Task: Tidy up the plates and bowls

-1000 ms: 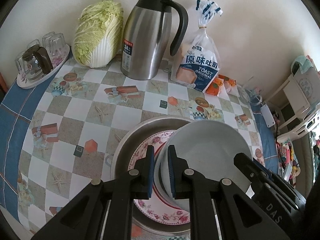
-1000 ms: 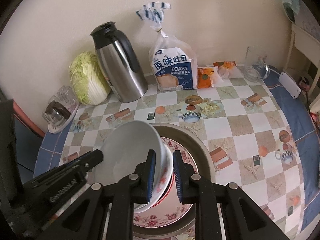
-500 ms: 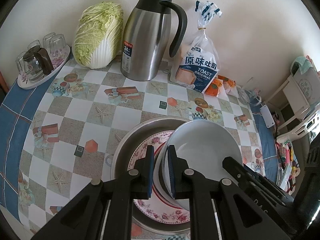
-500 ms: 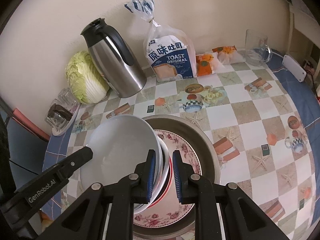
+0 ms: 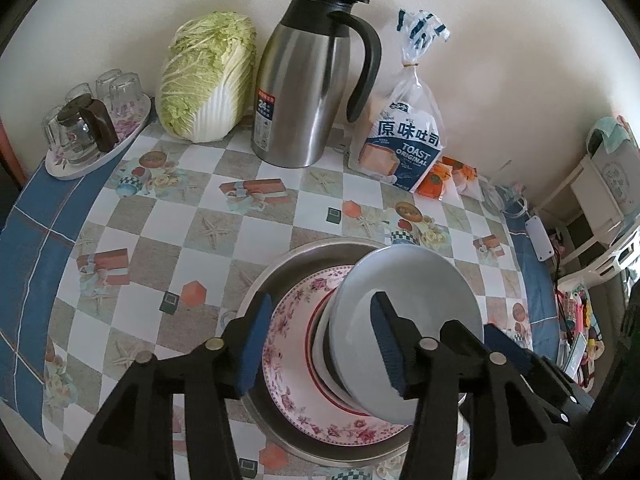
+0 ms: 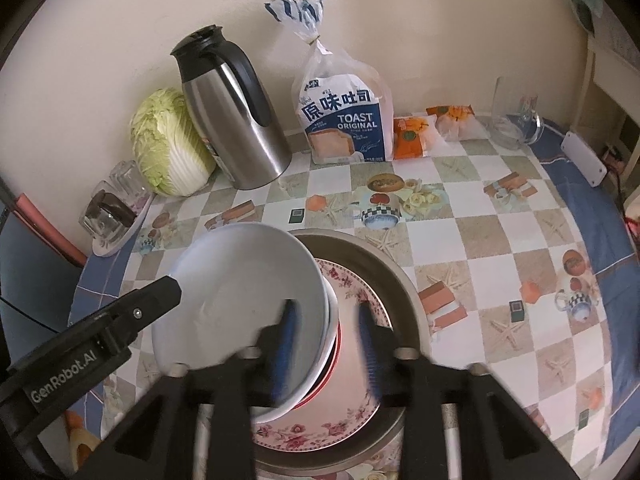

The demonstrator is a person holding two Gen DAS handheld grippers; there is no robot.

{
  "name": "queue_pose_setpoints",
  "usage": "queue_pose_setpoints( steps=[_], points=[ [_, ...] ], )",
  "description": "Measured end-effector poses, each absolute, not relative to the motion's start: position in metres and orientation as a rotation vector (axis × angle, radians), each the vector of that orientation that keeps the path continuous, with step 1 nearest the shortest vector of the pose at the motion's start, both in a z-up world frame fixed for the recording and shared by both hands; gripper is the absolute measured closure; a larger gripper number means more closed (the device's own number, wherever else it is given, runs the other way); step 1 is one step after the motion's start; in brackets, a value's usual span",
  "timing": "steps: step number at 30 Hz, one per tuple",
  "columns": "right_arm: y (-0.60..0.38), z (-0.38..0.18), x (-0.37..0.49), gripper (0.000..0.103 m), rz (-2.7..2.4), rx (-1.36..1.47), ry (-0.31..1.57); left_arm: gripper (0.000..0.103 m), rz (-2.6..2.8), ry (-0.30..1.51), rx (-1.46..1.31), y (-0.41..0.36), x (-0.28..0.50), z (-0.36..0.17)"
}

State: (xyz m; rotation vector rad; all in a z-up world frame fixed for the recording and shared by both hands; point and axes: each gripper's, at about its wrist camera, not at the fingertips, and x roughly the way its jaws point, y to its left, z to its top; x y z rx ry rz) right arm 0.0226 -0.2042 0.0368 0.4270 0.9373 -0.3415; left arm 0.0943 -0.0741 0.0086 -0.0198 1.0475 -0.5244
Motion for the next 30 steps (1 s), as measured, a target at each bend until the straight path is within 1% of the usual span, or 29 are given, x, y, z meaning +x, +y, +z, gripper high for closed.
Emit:
queue_pose_setpoints(
  steps=[1,3,5,7,8,9,12,14,16,17,30],
  points=[
    [-0.204,0.038,0.022,0.044,-0.346,0.420,0.935,0.048,-0.519,1.049,-0.019,-0.074,0.095,0.009],
    [-0.203,0.039,0.022,0.041,-0.348,0.414,0.932,0.042,-0.510,1.050,-0.018,-0.072,0.095,0.008],
    [-0.203,0.039,0.022,0.039,-0.347,0.411,0.934,0.038,-0.497,1.045,-0.016,-0.070,0.096,0.009],
    [-0.203,0.039,0.021,0.034,-0.349,0.408,0.935,0.030,-0.481,1.041,-0.013,-0.069,0.097,0.009],
    [-0.203,0.039,0.021,0.032,-0.348,0.407,0.934,0.024,-0.475,1.040,-0.011,-0.069,0.097,0.008],
    [-0.203,0.039,0.021,0.029,-0.346,0.403,0.930,0.019,-0.461,1.038,-0.005,-0.068,0.098,0.008],
    [-0.203,0.039,0.021,0.016,-0.345,0.390,0.922,0.018,-0.434,1.035,0.005,-0.066,0.100,0.006],
    [-0.203,0.039,0.022,0.011,-0.345,0.382,0.918,0.018,-0.418,1.029,0.006,-0.063,0.102,0.005],
    [-0.202,0.039,0.022,0.002,-0.344,0.374,0.915,0.013,-0.401,1.019,0.011,-0.061,0.102,0.006],
    [-0.202,0.039,0.022,0.000,-0.345,0.368,0.914,0.009,-0.390,1.013,0.018,-0.060,0.102,0.006],
    [-0.201,0.043,0.006,0.000,-0.371,0.344,0.894,0.009,-0.332,0.965,0.016,-0.051,0.092,0.013]
  ],
)
